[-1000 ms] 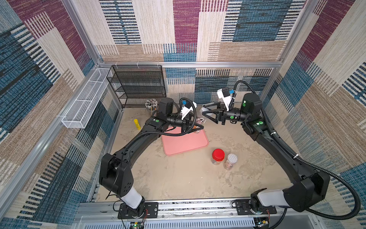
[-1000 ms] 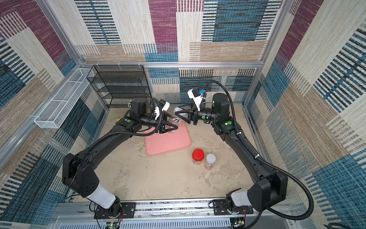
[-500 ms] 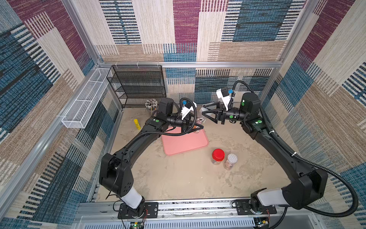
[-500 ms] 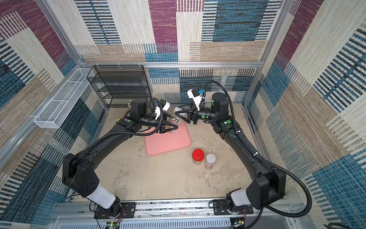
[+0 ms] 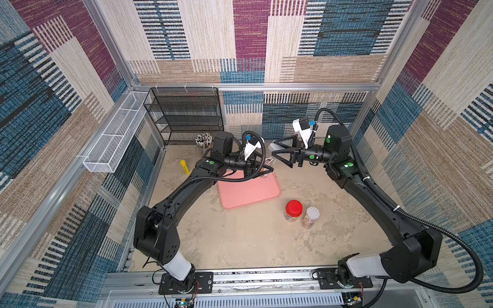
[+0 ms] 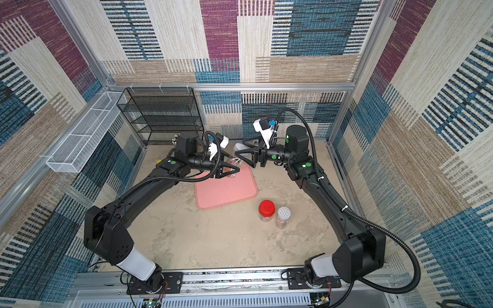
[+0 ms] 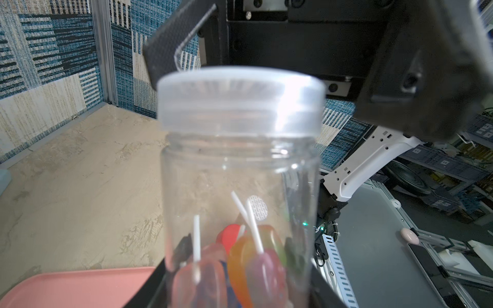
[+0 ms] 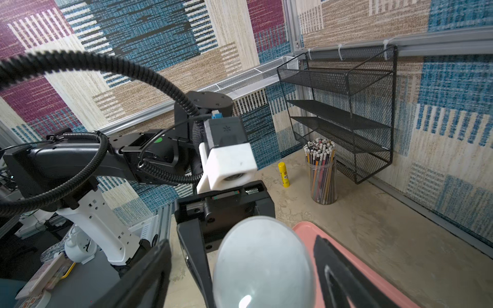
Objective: Pour the candies out of the jar
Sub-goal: Unscrew the lid from the jar.
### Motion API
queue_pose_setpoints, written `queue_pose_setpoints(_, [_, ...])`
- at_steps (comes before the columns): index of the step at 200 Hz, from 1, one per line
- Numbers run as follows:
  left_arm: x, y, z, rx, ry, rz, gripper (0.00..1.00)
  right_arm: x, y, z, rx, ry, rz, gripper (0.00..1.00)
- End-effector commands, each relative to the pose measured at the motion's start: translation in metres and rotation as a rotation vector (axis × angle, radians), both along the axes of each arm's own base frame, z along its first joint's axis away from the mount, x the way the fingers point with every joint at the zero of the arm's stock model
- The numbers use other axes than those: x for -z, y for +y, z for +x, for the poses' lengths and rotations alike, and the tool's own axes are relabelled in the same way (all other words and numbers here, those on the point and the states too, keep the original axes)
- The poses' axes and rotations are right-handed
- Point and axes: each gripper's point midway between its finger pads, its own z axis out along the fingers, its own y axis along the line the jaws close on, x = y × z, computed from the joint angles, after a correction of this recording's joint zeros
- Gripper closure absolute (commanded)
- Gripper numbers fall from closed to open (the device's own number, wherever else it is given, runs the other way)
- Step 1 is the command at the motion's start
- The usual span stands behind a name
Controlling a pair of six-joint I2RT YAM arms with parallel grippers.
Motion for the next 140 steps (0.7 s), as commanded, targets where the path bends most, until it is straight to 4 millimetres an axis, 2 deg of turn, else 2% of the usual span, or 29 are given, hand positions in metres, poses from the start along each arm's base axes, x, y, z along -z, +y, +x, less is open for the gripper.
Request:
queue_pose_setpoints(1, [-0.002,0.001,0.006,-0.037,-0.026,0.000,1.00,-0.011,-0.008,0.019,0.131,0.037,0.016,0.06])
queue_pose_setpoints(35, [0.008,0.005,0.024,-0.154,-0.054,0.047,1.00,-0.006,-0.024,0.052,0.335,0.209,0.034,0.06])
queue_pose_setpoints(78, [0.021,0.012,0.050,-0.332,-0.109,0.127,1.00,0.016,-0.031,0.067,0.446,0.349,0.058,0.10])
queue_pose_setpoints(117, [0.032,0.016,0.063,-0.422,-0.150,0.195,1.00,0.033,-0.020,0.070,0.455,0.409,0.052,0.11])
queue_pose_setpoints(140, [0.034,0.015,0.063,-0.433,-0.163,0.208,1.00,0.042,-0.016,0.074,0.467,0.430,0.038,0.11])
